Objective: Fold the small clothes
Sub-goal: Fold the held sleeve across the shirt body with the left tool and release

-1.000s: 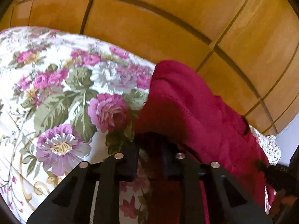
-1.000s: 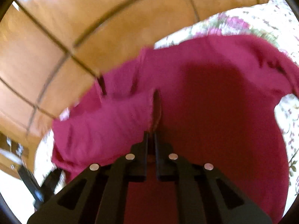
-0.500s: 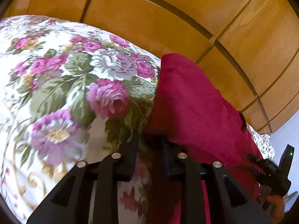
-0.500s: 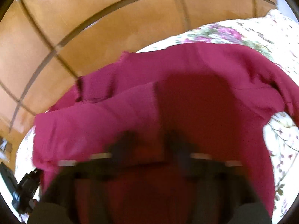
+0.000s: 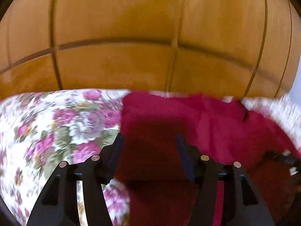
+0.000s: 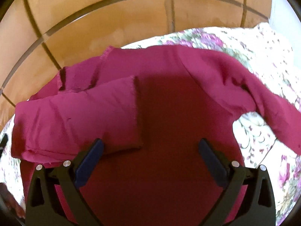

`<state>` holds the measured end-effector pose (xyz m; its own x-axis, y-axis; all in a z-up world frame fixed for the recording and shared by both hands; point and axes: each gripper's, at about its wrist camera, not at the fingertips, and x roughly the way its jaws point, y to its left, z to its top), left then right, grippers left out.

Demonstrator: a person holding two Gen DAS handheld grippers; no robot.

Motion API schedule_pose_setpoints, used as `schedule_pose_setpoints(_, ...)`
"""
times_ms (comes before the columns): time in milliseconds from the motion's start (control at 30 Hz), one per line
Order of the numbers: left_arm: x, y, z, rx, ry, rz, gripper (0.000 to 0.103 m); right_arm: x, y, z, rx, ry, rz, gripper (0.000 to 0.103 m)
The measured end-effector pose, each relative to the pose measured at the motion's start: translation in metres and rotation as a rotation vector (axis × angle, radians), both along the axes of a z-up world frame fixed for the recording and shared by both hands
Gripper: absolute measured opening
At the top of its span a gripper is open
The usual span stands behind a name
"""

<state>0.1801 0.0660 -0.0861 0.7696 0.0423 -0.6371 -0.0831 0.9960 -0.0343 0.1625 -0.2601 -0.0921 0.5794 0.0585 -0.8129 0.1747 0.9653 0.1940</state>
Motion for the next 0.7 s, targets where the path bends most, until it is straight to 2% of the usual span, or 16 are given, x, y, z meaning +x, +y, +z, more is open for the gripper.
schedule_pose_setpoints(33,0.014,-0.002,-0.015,0.059,0.065,0.012,0.056,0.001,-0.001,-0.001,-0.008,0.004,0.004,0.101)
schedule_pose_setpoints(67,0.021,0.001,-0.025,0.068,0.118,0.029,0.056,0.002,-0.001,-0.002,-0.031,0.007,0.013,0.101)
schedule_pose_setpoints(100,0.025,0.008,-0.033,0.027,0.142,0.037,0.056,0.002,-0.001,-0.003,-0.073,0.011,0.028,0.101)
schedule_pose_setpoints(167,0.024,0.02,-0.037,-0.033,0.127,0.052,0.057,0.003,0.0,-0.005,-0.124,0.012,0.049,0.101)
schedule_pose_setpoints(300,0.024,0.012,-0.037,0.026,0.128,0.056,0.057,-0.003,0.002,-0.008,-0.124,-0.004,0.035,0.101)
schedule_pose_setpoints(367,0.022,0.012,-0.037,0.052,0.128,0.087,0.074,-0.009,0.0,-0.007,-0.111,-0.016,0.04,0.101)
schedule_pose_setpoints(400,0.022,0.014,-0.037,0.067,0.137,0.129,0.089,-0.012,-0.002,-0.007,-0.094,-0.011,0.048,0.101)
schedule_pose_setpoints(533,0.017,0.021,-0.031,0.017,0.139,0.136,0.091,-0.022,-0.005,-0.002,-0.115,0.022,0.092,0.101)
schedule_pose_setpoints(633,-0.004,0.021,-0.019,-0.015,0.122,0.137,0.092,-0.029,-0.014,0.007,-0.116,0.023,0.064,0.101)
schedule_pose_setpoints(700,-0.024,0.016,-0.013,-0.087,0.102,0.11,0.092,-0.032,-0.024,0.009,-0.088,0.023,0.031,0.101)
